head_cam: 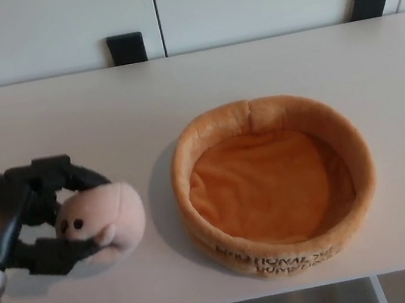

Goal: The robot walks towards a table in front, picks a dumpling toy with left hand and puts it in an orange round plate

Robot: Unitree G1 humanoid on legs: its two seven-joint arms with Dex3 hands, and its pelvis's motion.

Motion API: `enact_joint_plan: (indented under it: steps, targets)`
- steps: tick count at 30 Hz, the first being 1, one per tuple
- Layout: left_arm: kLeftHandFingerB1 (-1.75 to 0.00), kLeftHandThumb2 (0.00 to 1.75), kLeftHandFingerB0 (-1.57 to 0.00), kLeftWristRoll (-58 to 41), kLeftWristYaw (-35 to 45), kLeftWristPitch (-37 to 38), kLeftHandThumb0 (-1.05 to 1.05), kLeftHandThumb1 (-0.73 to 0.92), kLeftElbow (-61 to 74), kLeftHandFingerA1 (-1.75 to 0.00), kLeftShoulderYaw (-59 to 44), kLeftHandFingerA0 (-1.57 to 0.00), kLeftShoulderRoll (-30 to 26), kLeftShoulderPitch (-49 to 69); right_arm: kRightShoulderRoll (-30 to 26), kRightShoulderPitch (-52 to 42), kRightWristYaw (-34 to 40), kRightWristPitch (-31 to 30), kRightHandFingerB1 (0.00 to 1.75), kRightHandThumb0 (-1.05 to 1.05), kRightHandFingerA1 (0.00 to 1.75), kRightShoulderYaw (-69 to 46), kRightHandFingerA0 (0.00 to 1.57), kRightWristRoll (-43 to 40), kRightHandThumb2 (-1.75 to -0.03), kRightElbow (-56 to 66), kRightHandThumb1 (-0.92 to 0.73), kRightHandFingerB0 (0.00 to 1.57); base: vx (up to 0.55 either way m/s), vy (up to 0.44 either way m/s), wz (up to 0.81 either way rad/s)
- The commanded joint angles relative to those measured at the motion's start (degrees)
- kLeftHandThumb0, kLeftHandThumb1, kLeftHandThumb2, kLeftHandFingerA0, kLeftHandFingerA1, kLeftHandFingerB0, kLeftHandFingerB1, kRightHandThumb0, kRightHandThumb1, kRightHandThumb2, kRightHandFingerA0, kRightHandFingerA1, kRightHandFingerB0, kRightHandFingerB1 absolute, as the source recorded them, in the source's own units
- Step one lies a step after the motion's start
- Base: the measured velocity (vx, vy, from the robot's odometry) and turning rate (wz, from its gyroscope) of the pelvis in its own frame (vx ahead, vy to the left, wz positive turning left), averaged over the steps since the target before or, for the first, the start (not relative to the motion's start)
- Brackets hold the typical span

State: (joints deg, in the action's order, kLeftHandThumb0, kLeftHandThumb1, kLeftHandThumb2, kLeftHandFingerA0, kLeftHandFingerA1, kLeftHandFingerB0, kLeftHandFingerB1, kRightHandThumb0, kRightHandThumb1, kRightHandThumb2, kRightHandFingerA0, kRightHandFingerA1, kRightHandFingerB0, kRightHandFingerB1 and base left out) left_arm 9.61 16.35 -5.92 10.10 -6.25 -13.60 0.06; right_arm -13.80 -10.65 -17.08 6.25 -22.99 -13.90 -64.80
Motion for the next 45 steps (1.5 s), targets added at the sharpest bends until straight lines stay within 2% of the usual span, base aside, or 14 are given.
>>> enact_joint_plan:
  steps: [1,7,12,13,15,16,18,28,35,39,40,41,42,45]
  targets:
    - [-1.05,1.13,-1.03,-43.91,-6.89,-41.85,0.38,0.59,10.23,-1.29,-14.83,-1.28,13.1,-19.07,-0.92,0.1,0.09,-0.47,0.54,0.0,0.62,-0.12,0.41,-0.31,-0.88,0.46,-0.5,0.28,0.0,0.0,0.0]
    - [-1.04,1.09,-1.11,-39.75,-9.89,-43.07,0.38,0.41,11.48,-1.24,-11.28,-1.34,19.15,-27.52,-1.0,0.59,0.5,-0.4,0.53,0.02,0.62,0.04,0.41,-0.03,-0.9,0.03,-0.52,0.27,0.0,0.0,0.0]
    - [-1.02,1.07,-1.09,-37.18,-10.55,-44.12,0.34,0.41,11.66,-1.23,-10.04,-1.31,23.1,-31.4,-0.87,0.93,0.8,-0.78,0.54,0.03,0.63,0.02,0.42,-0.16,-0.9,0.81,-0.52,0.28,0.0,0.0,0.0]
    - [-0.89,0.95,-1.07,-35.78,-10.26,-43.92,0.29,0.47,12.2,-1.21,-8.71,-1.29,23.75,-31.37,-0.83,0.9,0.64,-0.79,0.54,0.05,0.63,-0.08,0.41,-0.31,-0.9,0.86,-0.51,0.29,0.0,0.0,0.0]
    - [-0.93,0.97,-1.02,-31.87,-8.65,-42.59,0.25,0.47,13.85,-1.19,-3.93,-1.29,25.19,-30.25,-0.98,0.68,-0.27,-0.31,0.53,0.04,0.61,0.21,0.39,-0.1,-0.91,0.84,-0.53,0.26,0.0,0.0,0.0]
    - [-0.84,0.81,-1.07,-30.14,-7.97,-41.93,0.19,0.54,14.16,-1.11,-1.77,-1.29,25.58,-29.74,-1.08,0.67,-0.3,-0.19,0.53,0.04,0.62,0.37,0.41,0.09,-0.9,0.89,-0.53,0.26,0.0,0.0,0.0]
    - [-0.84,0.81,-1.07,-28.3,-7.35,-41.68,0.19,0.54,14.51,-1.11,0.18,-1.29,26.07,-29.41,-1.16,0.68,-0.19,-0.13,0.53,0.04,0.62,0.49,0.41,0.24,-0.9,0.98,-0.53,0.26,0.0,0.0,0.0]
    - [-0.78,0.79,-1.14,-17.82,-3.86,-34.73,0.21,0.5,7.27,-0.89,13.39,-1.34,25.83,-26.07,-0.56,0.88,0.13,-0.82,0.52,0.06,0.59,0.31,0.35,-0.25,-0.92,1.63,-0.55,0.24,0.0,0.0,0.0]
    - [-0.77,0.73,-1.08,-16.97,-3.29,-31.65,0.18,0.53,5.07,-0.93,18.78,-1.26,23.55,-19.82,-0.64,0.51,-0.64,-1.79,0.54,0.02,0.61,0.28,0.38,-0.63,-0.91,4.08,-0.52,0.27,0.0,0.0,0.0]
    - [-0.62,0.56,-0.99,-12.99,-4.21,-30.38,-0.04,0.58,4.48,-0.71,23.03,-1.26,19.88,-17.87,-0.92,0.48,-1.21,-1.76,0.54,0.03,0.62,0.62,0.4,-0.27,-0.9,4.73,-0.52,0.26,0.0,0.0,0.0]
    - [-0.48,0.57,-0.69,-11.28,-5.16,-33.12,-0.13,0.57,5.4,-0.56,24.84,-0.9,18.19,-17.78,-1.0,0.89,-0.81,-2.01,0.54,0.02,0.61,0.6,0.39,-0.18,-0.9,4.36,-0.51,0.27,0.0,0.0,0.0]
    - [-0.48,0.57,-0.69,-11.04,-5.45,-33.96,-0.13,0.57,5.7,-0.56,25.23,-0.9,17.8,-17.8,-1.0,0.98,-0.69,-2.08,0.54,0.02,0.61,0.59,0.39,-0.17,-0.9,4.3,-0.51,0.27,0.0,0.0,0.0]
    - [-0.35,0.57,-0.34,-11.44,-6.66,-38.58,-0.18,0.5,6.93,-0.51,25.21,-0.55,17.93,-17.74,-0.96,0.77,-0.76,-1.75,0.54,0.03,0.62,0.56,0.38,-0.18,-0.91,4.46,-0.54,0.26,0.0,0.0,0.0]
    - [-0.34,0.56,-0.3,-11.68,-7.29,-40.67,-0.19,0.49,7.61,-0.49,25.27,-0.5,17.72,-17.74,-0.92,0.72,-0.75,-1.14,0.54,0.03,0.62,0.65,0.39,-0.03,-0.91,4.36,-0.54,0.27,0.0,0.0,0.0]
